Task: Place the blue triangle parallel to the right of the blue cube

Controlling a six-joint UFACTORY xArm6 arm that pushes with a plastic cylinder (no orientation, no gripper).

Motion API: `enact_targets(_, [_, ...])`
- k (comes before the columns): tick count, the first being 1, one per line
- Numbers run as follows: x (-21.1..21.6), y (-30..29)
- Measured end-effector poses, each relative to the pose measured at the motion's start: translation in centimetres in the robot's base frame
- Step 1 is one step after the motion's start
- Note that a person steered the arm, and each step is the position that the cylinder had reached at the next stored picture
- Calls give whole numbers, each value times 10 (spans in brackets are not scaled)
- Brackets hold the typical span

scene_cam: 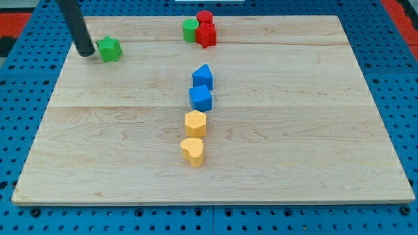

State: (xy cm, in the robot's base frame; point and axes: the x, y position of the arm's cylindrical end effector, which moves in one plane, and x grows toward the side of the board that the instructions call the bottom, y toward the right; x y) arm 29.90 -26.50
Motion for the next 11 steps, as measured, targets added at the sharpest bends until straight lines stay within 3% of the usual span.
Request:
enact_targets(1, [-15, 2])
enact_targets(4, [12, 139])
enact_targets(7, [50, 173])
enact_targets(10, [82, 352])
enact_targets(11, [87, 347])
